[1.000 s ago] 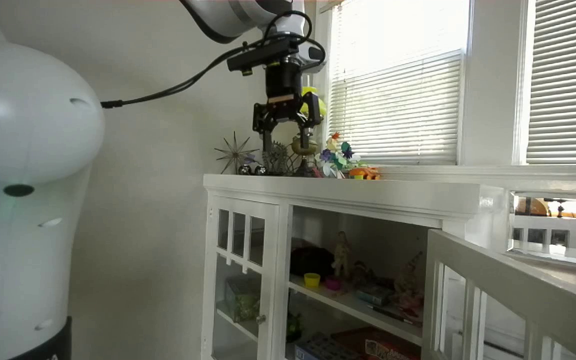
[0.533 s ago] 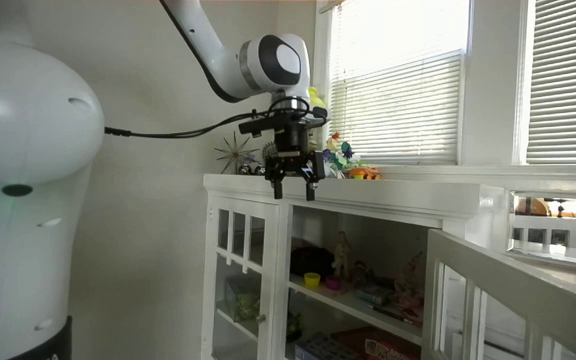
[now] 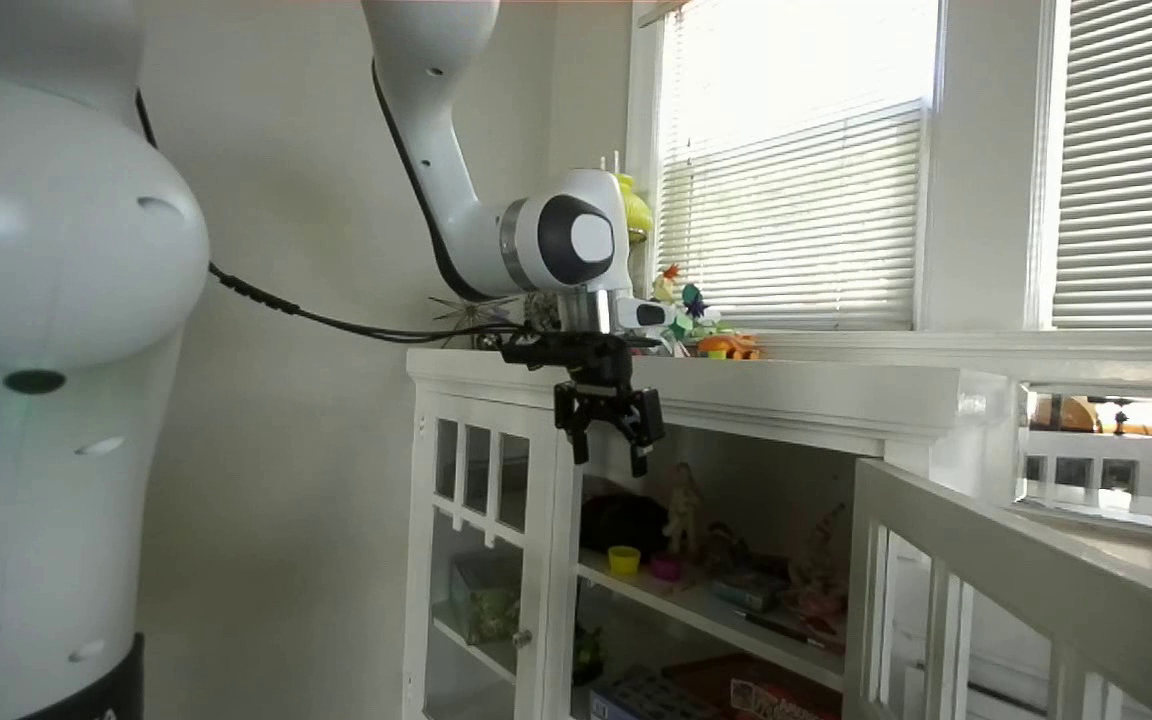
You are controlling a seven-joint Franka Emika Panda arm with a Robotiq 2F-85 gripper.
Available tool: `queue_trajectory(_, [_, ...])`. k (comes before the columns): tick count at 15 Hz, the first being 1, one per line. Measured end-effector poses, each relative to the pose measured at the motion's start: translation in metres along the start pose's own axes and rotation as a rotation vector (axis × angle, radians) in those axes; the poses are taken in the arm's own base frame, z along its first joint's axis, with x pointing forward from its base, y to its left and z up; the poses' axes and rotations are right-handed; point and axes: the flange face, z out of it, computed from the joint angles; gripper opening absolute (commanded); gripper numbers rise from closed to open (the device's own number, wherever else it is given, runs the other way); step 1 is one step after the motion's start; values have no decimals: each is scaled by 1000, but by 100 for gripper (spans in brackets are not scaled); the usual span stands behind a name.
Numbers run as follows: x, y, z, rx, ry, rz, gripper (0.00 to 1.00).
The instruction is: Remove the yellow bowl from the open cabinet and place it on the counter then close the cabinet door.
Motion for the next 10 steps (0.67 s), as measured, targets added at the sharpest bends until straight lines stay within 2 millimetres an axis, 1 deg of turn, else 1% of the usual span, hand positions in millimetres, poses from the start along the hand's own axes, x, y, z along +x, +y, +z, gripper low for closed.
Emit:
queue_trajectory(6, [1,0,1,-1,2,-2,100])
queue_trajectory(8, [0,-1,11,-4,10,7,100])
queue_trajectory(10, [1,-6,30,-5,41,25,100])
